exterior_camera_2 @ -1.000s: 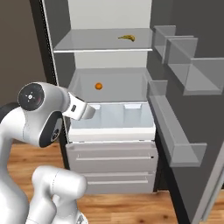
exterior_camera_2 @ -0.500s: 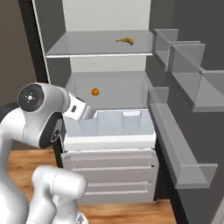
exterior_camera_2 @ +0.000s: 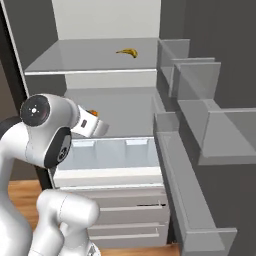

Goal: Retrieve the banana and tangerine from the fridge and place them into the bowl on the dining table.

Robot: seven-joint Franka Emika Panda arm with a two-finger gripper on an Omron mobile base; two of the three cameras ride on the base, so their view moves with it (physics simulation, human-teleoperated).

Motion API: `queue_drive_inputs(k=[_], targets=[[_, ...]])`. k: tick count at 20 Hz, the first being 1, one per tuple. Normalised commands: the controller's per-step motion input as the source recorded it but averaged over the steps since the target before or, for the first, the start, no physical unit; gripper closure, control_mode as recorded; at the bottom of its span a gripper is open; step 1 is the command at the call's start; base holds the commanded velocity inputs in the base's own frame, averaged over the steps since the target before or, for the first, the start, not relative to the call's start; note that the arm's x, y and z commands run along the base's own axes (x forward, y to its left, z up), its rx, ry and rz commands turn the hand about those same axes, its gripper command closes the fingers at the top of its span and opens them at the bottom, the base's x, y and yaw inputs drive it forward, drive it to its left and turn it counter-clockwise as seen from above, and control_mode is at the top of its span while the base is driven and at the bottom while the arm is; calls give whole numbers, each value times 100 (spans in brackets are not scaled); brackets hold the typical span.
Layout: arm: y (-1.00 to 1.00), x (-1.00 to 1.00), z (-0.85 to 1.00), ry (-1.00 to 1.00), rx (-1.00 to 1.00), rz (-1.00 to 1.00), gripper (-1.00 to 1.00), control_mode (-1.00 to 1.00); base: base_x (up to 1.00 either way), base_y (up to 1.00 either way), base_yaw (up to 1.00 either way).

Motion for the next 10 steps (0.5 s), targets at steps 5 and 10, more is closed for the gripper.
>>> queue_drive_inputs(k=[5, 10], targets=[[0, 0, 0, 0, 0, 0, -100, 100, 28, -23, -4], [0, 0, 0, 0, 0, 0, -100, 100, 77, 12, -3]])
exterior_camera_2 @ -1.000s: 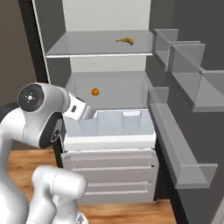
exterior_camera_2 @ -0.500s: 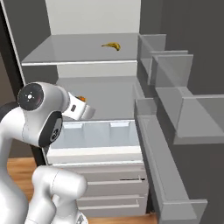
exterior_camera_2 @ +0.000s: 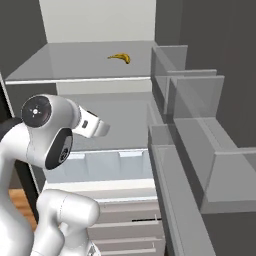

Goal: Retrieve the banana and tangerine from the fridge and place them into the bowl on the dining table.

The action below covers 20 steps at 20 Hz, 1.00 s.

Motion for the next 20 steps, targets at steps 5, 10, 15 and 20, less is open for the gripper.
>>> queue_drive_inputs(k=[5, 10, 15, 20], targets=[[0, 0, 0, 0, 0, 0, -100, 100, 72, 10, -5], [1, 15, 3, 6, 0, 0, -100, -100, 18, 0, 0], [6, 0, 43, 1, -2, 0, -100, -100, 0, 0, 0], [7, 0, 59, 0, -4, 0, -100, -100, 0, 0, 0]])
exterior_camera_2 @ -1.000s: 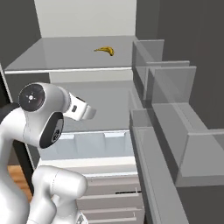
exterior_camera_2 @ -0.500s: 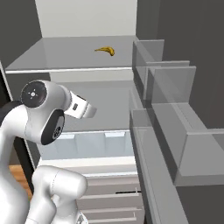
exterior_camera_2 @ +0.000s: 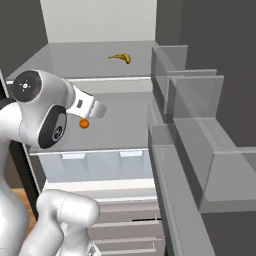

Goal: Retrieve the banana and tangerine from the fridge and place them into the bowl on the dining table.

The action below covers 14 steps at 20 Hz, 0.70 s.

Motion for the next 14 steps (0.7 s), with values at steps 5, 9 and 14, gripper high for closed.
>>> queue_drive_inputs(k=[5, 9, 14], targets=[[6, 0, 52, 0, -5, 0, -100, -100, 0, 0, 0], [7, 0, 35, 0, -7, 0, -100, -100, 0, 0, 0], [24, 8, 10, 0, -11, 0, -100, -100, 0, 0, 0]])
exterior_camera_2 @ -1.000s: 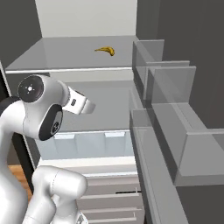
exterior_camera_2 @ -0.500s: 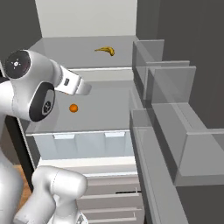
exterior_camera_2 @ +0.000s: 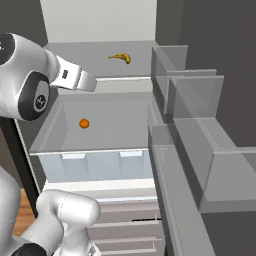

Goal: Retrieve the banana and tangerine from the fridge and place them into the bowl on the dining table.

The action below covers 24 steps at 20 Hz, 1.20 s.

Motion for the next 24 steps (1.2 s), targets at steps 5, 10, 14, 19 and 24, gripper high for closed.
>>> queue_drive_inputs(k=[5, 10, 14, 19, 24], targets=[[11, 32, 0, 0, -6, 0, -100, -100, 0, 0, 0], [0, 47, 0, -4, 0, 4, -100, -100, 0, 0, 0], [0, 64, 0, -2, 0, 12, -100, -100, 0, 0, 0], [-1, 64, 0, 6, 0, 7, -100, -100, 0, 0, 0], [-29, 36, 11, 20, 0, 0, -100, -100, 0, 0, 0]])
